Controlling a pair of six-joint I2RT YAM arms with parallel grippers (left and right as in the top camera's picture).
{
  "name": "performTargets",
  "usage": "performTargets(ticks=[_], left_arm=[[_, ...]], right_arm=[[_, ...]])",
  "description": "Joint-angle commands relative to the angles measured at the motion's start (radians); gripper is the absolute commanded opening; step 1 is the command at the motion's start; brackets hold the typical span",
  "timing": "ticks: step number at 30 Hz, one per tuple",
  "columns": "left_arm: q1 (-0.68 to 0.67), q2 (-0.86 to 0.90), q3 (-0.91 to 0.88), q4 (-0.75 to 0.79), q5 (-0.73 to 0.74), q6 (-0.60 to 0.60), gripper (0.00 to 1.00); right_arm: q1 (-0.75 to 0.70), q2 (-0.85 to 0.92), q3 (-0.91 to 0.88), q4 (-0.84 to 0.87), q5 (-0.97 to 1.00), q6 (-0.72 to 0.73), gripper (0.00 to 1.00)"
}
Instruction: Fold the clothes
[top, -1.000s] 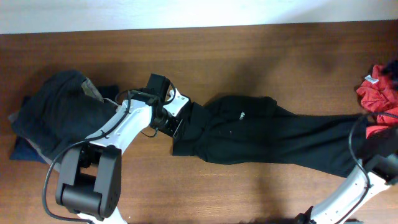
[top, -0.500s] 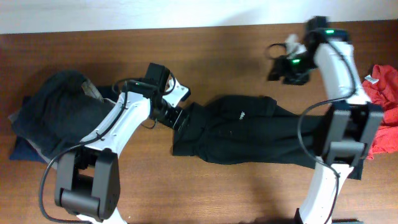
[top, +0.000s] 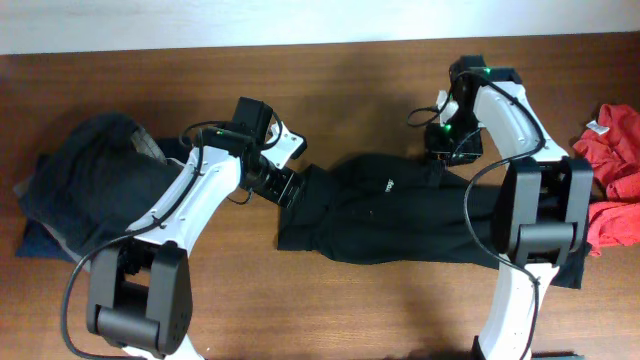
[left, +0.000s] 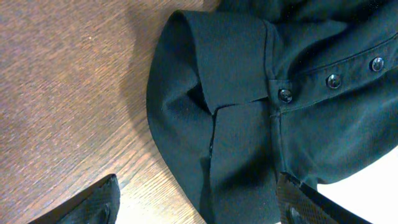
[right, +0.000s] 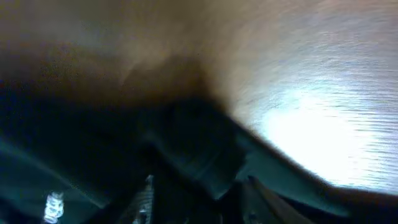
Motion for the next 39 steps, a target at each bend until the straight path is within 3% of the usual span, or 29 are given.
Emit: performTargets(ticks=[1,6,11,13,22,27,28,30,31,35,39], left_arm=[[0.007,-0.024,0.012,0.005,-0.018,-0.005,0.8],[0.007,-0.024,0.012,0.005,-0.031,-0.006,0.8],[0.007,-0.024,0.012,0.005,-0.032,-0.006,0.8],[0.007,-0.024,0.012,0.005,-0.032,-0.006,0.8],[0.007,-0.024,0.012,0.005,-0.031,-0.006,0.8],[0.007,-0.024,0.012,0.005,-0.028,-0.006,0.81],[0.007,-0.024,0.012,0.005,-0.028,-0.006,0.81],[0.007,-0.024,0.012,0.006,-0.028,-0.006,0.81],[0.007,-0.024,0.012,0.005,-0.028,-0.006,0.81],[0.007,-0.023,0.011,0.005,-0.028,-0.006,0.81],[0.007,-0.023,0.008,0.013,-0.025,-0.006,0.83]], right_arm=[[0.005,-0.018,-0.004,-0.022,-0.129,-0.063,0.32],[0.008,-0.018,-0.002,-0.012,-0.237,-0.055,0.04],[0.006,-0.021,0.035,0.2,-0.599,-0.054,0.04],[0.006,-0.021,0.073,0.34,-0.713,0.012,0.04],[0.006,-0.02,0.123,1.065,-0.57,0.414,0.04],[0.008,-0.02,0.123,1.221,-0.504,0.526,0.08],[0.009,-0.02,0.123,1.216,-0.504,0.526,0.16],[0.008,-0.02,0.123,1.184,-0.505,0.518,0.56],[0.005,-0.02,0.123,1.161,-0.505,0.502,0.63],[-0.028,-0.02,0.123,1.033,-0.519,0.455,0.8],[-0.067,-0.026,0.123,0.813,-0.577,0.342,0.81]])
